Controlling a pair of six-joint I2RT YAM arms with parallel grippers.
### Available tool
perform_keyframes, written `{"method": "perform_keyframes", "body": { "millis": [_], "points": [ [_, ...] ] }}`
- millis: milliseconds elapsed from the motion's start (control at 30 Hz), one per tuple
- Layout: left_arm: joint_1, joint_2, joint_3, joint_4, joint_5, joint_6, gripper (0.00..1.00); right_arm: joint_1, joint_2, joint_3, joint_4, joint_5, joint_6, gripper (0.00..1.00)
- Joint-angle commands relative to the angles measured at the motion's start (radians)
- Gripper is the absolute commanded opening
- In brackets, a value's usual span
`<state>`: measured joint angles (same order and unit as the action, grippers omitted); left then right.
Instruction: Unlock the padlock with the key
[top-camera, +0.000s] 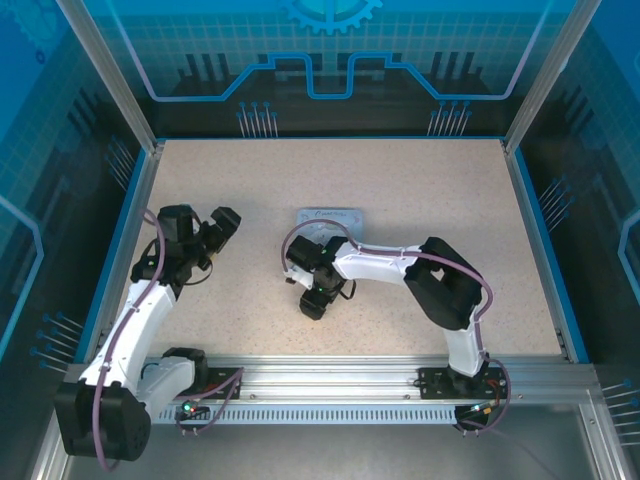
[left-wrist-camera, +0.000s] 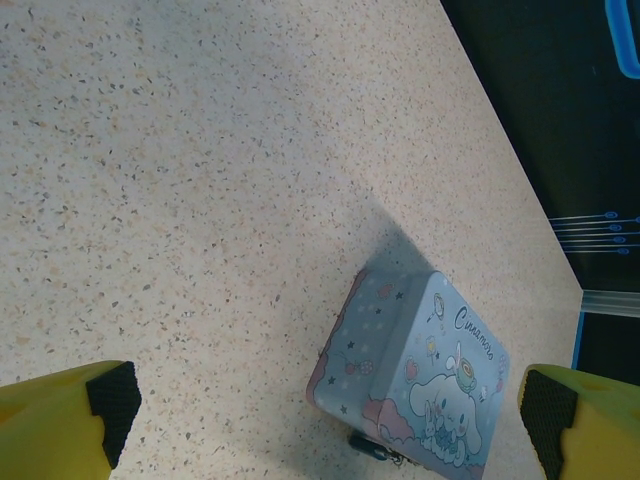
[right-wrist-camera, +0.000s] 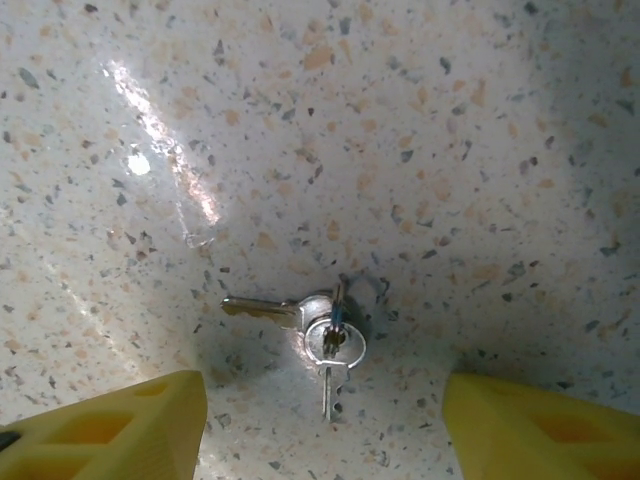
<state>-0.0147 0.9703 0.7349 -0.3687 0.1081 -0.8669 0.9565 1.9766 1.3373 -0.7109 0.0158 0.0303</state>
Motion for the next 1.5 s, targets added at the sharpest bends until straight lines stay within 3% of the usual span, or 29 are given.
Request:
{"method": "perform_keyframes", "body": {
  "millis": [0, 700, 1467],
  "points": [
    [0.011, 0.01, 0.019, 0.002, -0.013, -0.022, 0.99, 0.007, 0.049, 0.013, -0.002, 0.039, -0.03, 0.65],
    [0.011, 0.045, 0.013, 0.034, 0.016, -0.038, 0.99, 0.034, 0.063, 0.056, 0.035, 0.072, -0.01, 0.56],
    [0.011, 0.05, 0.001, 0.05, 0.03, -0.055, 0.99, 0.044, 0.067, 0.049, 0.069, 0.073, 0.022, 0.52]
  ]
}}
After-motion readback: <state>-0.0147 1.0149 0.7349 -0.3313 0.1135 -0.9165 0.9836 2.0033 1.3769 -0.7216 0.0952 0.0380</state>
